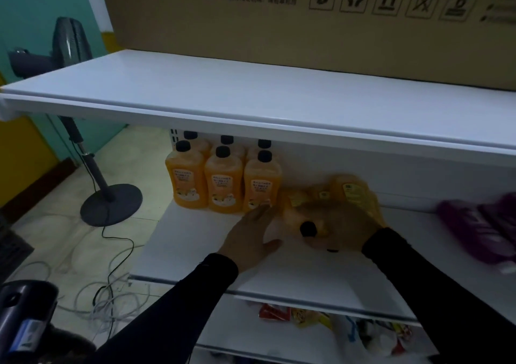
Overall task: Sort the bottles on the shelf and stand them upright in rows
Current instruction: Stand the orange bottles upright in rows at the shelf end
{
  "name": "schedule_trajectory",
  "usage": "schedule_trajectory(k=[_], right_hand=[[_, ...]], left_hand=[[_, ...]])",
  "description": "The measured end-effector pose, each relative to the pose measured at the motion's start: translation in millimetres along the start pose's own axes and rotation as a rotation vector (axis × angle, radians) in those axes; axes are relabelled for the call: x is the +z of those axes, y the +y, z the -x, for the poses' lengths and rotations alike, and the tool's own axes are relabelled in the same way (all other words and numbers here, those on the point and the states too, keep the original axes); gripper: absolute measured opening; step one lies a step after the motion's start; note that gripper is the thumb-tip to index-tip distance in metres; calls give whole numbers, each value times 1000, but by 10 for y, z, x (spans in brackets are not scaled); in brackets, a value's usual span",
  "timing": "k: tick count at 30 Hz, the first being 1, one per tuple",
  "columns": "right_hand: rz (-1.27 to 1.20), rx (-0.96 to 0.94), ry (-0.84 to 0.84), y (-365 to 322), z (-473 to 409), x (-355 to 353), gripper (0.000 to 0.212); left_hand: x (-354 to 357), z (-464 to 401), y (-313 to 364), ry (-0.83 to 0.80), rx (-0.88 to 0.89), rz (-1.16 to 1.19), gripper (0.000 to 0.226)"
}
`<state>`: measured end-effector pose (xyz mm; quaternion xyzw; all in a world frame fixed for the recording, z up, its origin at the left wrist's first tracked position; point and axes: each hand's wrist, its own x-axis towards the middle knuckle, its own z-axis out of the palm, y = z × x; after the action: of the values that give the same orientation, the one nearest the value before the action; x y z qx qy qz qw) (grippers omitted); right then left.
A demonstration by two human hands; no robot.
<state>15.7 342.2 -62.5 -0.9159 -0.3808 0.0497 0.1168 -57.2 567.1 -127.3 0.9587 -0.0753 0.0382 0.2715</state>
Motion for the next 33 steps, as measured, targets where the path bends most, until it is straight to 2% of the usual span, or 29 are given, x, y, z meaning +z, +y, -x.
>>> schedule_trajectory(k=[3,5,8,14,17,21,23,28,33], right_hand=[[-127,-12,118,36,79,-269,50],[-243,29,171,46,48,-332,44],[-368,80,218,29,-68,-321,32],[-399,90,131,58,-190,-227,68],[-385,109,190,98,-264,-188,71],[-427,129,188,129,-406,-215,76],[-405,105,191,146,-440,-243,77],[-479,135,229,247,-402,-309,76],[-592,192,324,312,-490,-354,56]], left_hand=[[94,-110,186,29,-21,170,75],[147,-167,268,104,-55,310,69],[200,-247,341,179,-102,401,57],[267,-229,359,118,-74,440,62],[300,-103,250,70,-89,315,66],[340,123,-70,-16,-208,-157,85],[363,202,-190,-31,-236,-299,90],[423,257,-297,9,-221,-330,90],[431,262,-296,36,-214,-340,90]])
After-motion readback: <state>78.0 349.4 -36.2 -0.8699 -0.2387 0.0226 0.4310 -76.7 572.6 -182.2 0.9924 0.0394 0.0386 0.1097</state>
